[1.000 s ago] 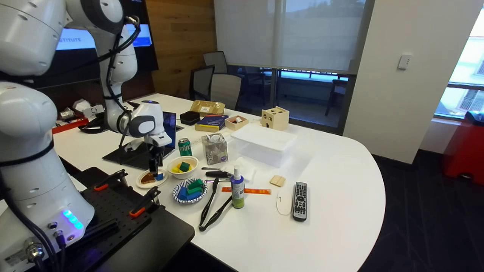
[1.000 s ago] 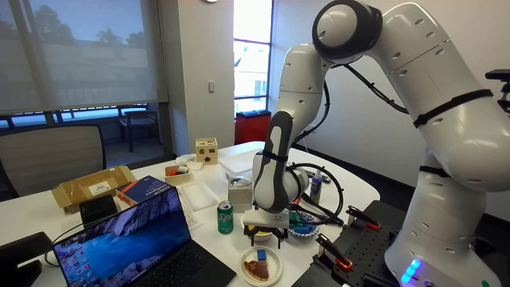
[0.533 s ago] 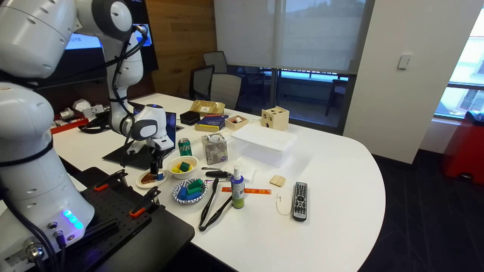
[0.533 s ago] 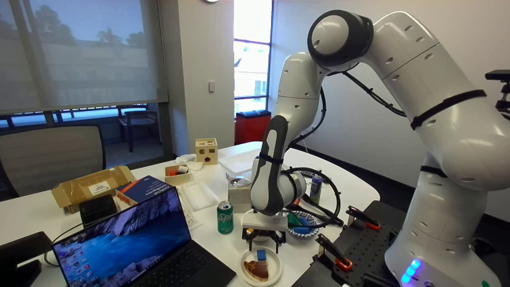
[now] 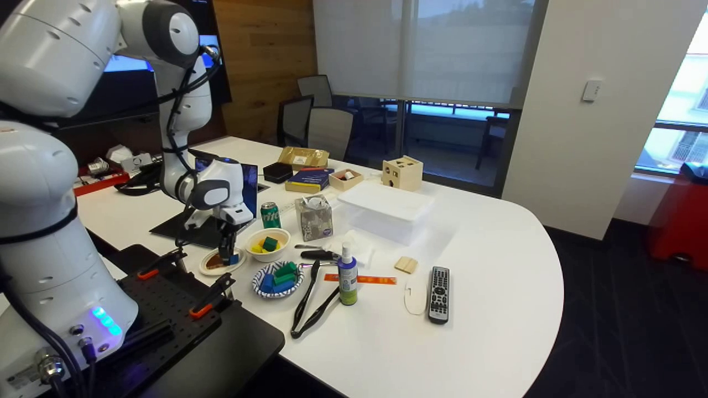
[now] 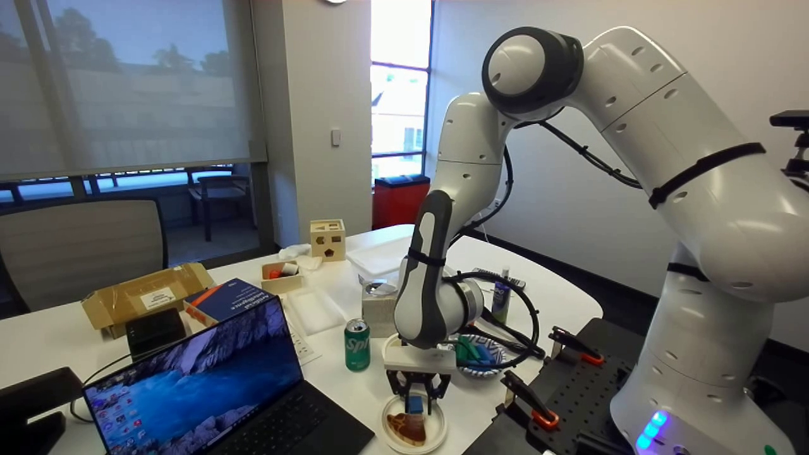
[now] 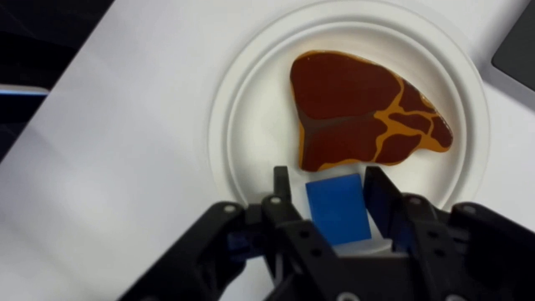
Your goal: Remove the blocks from the white plate and put them in the white bowl then use the napkin to wipe the pizza slice on the plate.
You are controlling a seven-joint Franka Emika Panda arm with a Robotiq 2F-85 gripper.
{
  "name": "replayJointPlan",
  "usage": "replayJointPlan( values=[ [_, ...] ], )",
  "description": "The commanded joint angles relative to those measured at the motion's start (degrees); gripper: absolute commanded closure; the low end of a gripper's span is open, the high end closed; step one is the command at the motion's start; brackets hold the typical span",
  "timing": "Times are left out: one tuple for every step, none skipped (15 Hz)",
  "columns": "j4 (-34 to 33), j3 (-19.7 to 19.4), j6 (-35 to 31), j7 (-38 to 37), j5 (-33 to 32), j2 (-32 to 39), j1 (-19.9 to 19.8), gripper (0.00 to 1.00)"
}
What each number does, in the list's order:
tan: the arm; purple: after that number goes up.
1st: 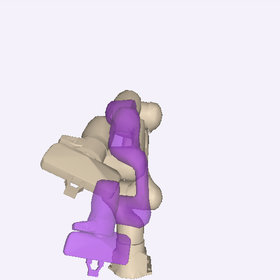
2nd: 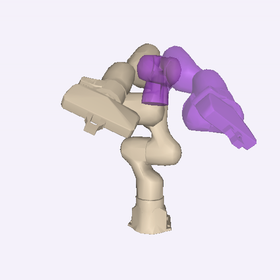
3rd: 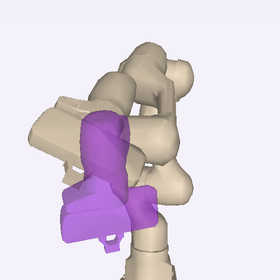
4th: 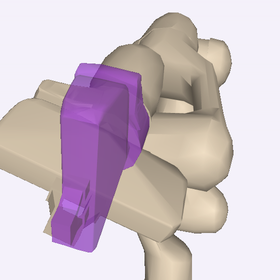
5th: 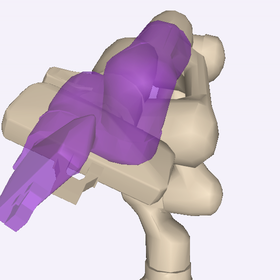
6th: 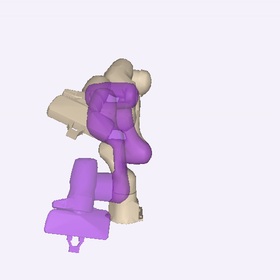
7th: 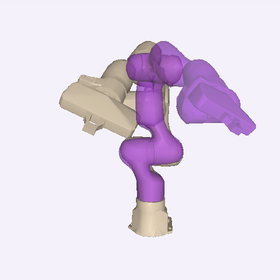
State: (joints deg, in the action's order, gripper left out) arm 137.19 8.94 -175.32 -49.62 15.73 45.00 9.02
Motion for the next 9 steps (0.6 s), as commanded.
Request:
replayJointPlan(
  values=[
    [-1.6,-1.6,2.9,1.7,1.6,0.1,2.0,0.82],
    [-1.8,-2.1,3.3,1.6,1.5,0.1,2.6,0.88],
    [-1.9,-2.5,3.5,1.6,1.4,0.0,3.0,0.92],
    [-2.0,-2.6,3.8,1.6,1.3,-0.3,3.3,0.92],
    [-1.8,-2.7,3.9,1.8,1.3,-1.0,3.4,0.92],
    [-1.4,-2.2,3.8,2.0,1.4,-1.8,3.1,0.92],
    [-0.9,-1.8,4.0,2.2,1.4,-3.1,3.0,0.92],
    [-0.2,-1.5,4.9,2.4,1.3,-4.8,2.9,0.92],
    [0.4,-1.6,6.3,2.3,1.3,-6.6,3.2,0.92]
  ],
)
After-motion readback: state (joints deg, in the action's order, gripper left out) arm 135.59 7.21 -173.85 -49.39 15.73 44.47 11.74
